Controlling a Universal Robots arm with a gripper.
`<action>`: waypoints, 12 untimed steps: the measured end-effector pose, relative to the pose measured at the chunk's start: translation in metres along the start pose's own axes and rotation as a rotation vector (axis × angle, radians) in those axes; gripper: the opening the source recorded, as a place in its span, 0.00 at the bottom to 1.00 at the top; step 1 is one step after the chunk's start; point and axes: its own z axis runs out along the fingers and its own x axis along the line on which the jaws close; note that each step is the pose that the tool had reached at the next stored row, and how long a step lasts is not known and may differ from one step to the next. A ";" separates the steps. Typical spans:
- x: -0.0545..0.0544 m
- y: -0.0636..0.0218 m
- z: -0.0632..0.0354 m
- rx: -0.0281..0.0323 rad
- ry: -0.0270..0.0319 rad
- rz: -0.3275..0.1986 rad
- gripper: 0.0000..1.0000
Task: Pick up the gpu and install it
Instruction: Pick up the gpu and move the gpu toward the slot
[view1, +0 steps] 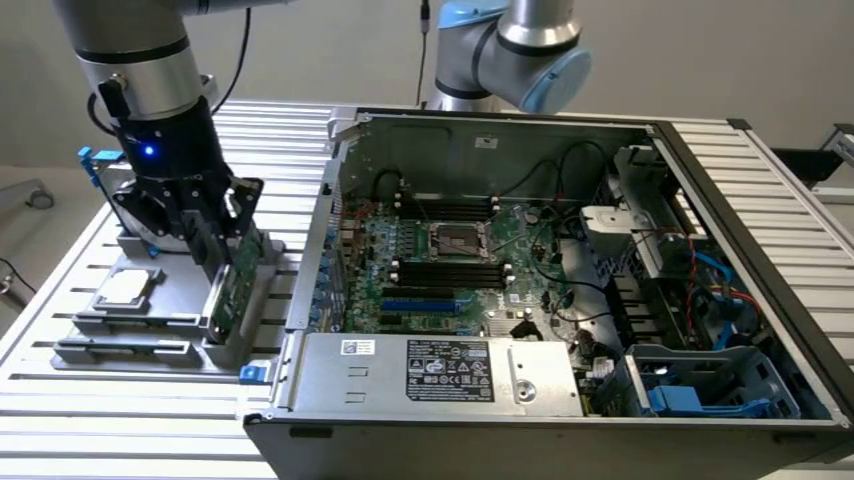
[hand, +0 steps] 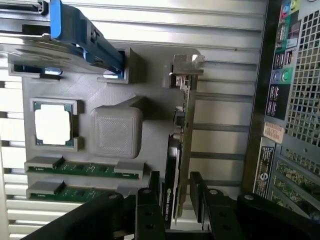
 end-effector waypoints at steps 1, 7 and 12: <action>0.001 0.0002 0.0013 0.0026 -0.0019 0.002 0.38; 0.002 0.0008 0.0073 0.0244 -0.0210 0.014 0.38; 0.005 0.0017 0.0156 0.0317 -0.0272 0.023 0.38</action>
